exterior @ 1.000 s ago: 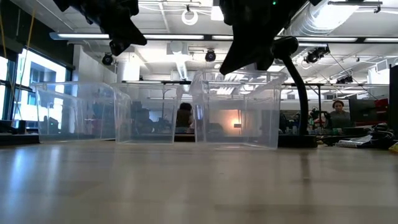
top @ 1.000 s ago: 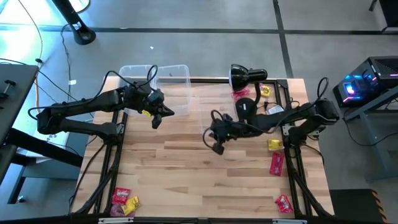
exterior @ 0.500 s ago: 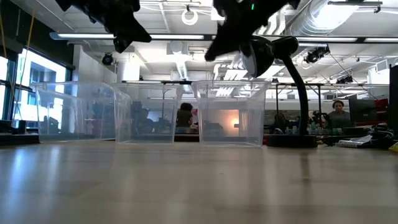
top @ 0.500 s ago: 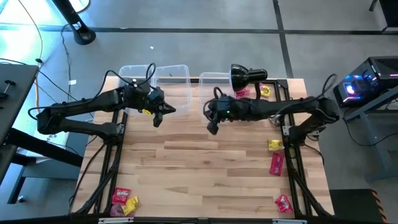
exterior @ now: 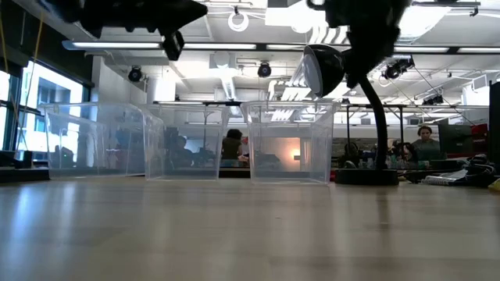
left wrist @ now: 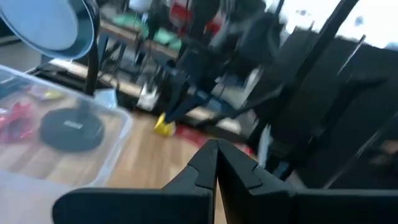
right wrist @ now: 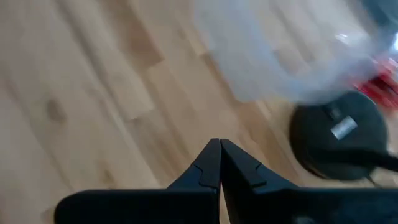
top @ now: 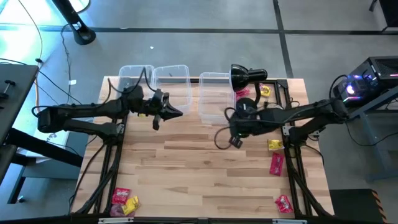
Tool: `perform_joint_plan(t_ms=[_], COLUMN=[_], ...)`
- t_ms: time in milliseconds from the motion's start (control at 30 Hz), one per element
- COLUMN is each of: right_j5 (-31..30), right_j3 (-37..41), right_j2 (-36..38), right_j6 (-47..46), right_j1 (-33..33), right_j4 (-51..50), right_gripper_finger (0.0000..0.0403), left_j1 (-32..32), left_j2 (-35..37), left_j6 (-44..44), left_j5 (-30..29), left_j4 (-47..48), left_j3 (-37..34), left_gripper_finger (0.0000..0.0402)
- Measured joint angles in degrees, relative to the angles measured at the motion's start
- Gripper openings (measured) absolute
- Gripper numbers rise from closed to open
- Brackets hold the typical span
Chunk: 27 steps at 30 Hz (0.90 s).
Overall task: Sort candy
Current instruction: Move the bottom transparent bin to the top center of the table, then put the yellow candy wrapper into the right transparent bin
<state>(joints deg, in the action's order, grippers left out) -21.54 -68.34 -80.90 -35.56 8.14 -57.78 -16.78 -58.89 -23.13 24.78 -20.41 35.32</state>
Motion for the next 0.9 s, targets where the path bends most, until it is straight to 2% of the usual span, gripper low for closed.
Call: perform_joint_plan(t_ms=[100,267,433,600,733,900], right_j5=[-4.3,-7.2,-8.0,-8.4,-3.4,0.5], right_j3=[5.6,13.1,15.7,15.9,15.9,13.0], right_j2=[2.7,3.6,2.5,0.9,0.3,4.1], right_j6=[-4.4,-4.1,3.8,9.3,16.5,16.2], right_j1=[-1.3,-7.9,-14.0,-18.7,-20.3,-18.3], right_j4=[1.6,9.3,20.3,25.9,33.9,22.7], right_gripper_finger=[0.0000,0.0000,0.0000,0.0000,0.0000,0.0000], left_j1=[-0.5,-1.4,-2.0,-2.0,-2.0,-2.0], left_j2=[0.0,0.0,0.1,0.1,0.0,0.0], left_j6=[-4.6,-6.8,-7.3,-7.0,-6.8,-6.7], left_j5=[0.0,0.0,0.0,0.0,0.0,0.1], left_j4=[-6.6,-8.0,-8.2,-7.7,-7.7,-7.2], left_j3=[-3.6,-5.7,-5.7,-5.7,-5.7,-5.7], left_gripper_finger=[0.0000,0.0000,0.0000,0.0000,0.0000,0.0000])
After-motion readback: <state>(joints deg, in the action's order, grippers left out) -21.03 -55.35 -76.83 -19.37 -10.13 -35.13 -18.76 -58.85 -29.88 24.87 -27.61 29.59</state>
